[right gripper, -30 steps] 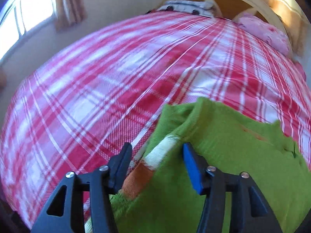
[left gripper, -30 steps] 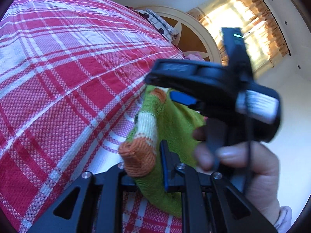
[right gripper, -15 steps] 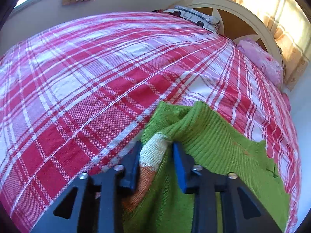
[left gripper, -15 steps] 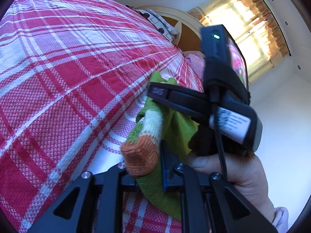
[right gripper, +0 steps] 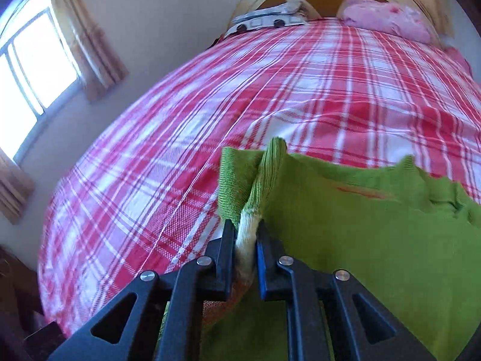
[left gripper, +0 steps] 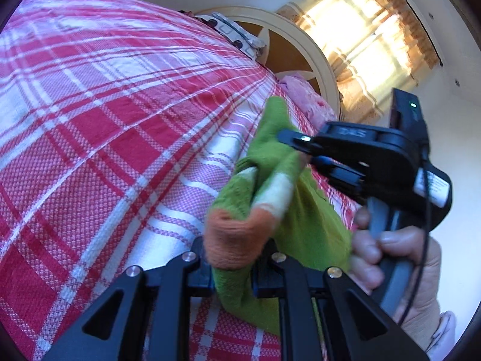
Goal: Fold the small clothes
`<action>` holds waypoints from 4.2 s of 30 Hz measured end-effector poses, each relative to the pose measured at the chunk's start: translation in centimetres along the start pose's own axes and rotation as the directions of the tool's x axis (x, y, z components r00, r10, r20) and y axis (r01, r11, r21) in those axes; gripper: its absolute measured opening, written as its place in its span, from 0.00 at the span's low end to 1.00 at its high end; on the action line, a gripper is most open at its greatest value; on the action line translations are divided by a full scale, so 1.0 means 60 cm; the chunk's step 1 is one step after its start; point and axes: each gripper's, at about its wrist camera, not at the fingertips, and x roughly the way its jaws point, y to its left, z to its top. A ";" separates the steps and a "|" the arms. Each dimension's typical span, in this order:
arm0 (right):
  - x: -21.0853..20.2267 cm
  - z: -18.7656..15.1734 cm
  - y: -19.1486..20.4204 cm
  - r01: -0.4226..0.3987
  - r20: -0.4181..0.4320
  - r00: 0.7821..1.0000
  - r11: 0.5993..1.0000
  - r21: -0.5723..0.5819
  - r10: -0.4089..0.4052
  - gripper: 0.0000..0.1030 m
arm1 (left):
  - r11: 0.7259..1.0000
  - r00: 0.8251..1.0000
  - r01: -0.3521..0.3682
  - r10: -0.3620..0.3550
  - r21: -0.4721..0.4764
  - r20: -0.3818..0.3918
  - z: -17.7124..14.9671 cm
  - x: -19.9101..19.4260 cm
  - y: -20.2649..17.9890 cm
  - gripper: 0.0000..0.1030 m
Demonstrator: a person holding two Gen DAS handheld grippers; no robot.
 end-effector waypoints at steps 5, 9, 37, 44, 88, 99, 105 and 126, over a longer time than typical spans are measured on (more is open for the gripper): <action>-0.053 -0.004 -0.038 -0.009 0.040 0.999 1.000 0.025 0.008 0.11 | 0.969 0.994 -0.102 0.093 0.224 0.048 -0.007 -0.005 -0.071 0.15; -0.102 -0.002 -0.072 -0.017 0.079 0.997 0.999 0.041 0.014 0.11 | 0.912 0.991 -0.127 0.099 0.390 0.093 -0.021 -0.012 -0.141 0.15; -0.318 -0.131 -0.436 0.044 0.177 0.980 0.971 0.235 -0.088 0.11 | 0.540 0.990 0.134 -0.046 0.831 -0.130 -0.262 0.070 -0.450 0.16; -0.305 -0.184 -0.487 0.034 0.150 0.985 0.948 0.315 -0.085 0.11 | 0.492 0.981 0.162 0.012 0.855 -0.193 -0.302 0.096 -0.451 0.16; -0.422 -0.261 -0.284 0.179 0.254 0.946 0.978 0.103 -0.200 0.10 | 0.804 0.987 -0.032 0.118 0.594 -0.106 -0.094 0.039 -0.317 0.69; -0.335 -0.298 -0.352 0.177 0.108 0.975 0.971 0.159 -0.195 0.01 | 0.851 0.973 -0.030 0.146 0.525 -0.180 -0.107 0.103 -0.280 0.87; -0.375 -0.256 -0.339 0.178 0.187 0.962 0.976 0.124 -0.199 0.01 | 0.810 0.985 -0.049 0.135 0.584 -0.103 -0.060 0.085 -0.329 0.85; -0.240 -0.151 -0.491 0.370 0.086 0.917 0.911 0.180 -0.389 0.01 | 0.689 0.938 -0.185 0.337 0.701 -0.083 -0.081 0.282 -0.400 0.94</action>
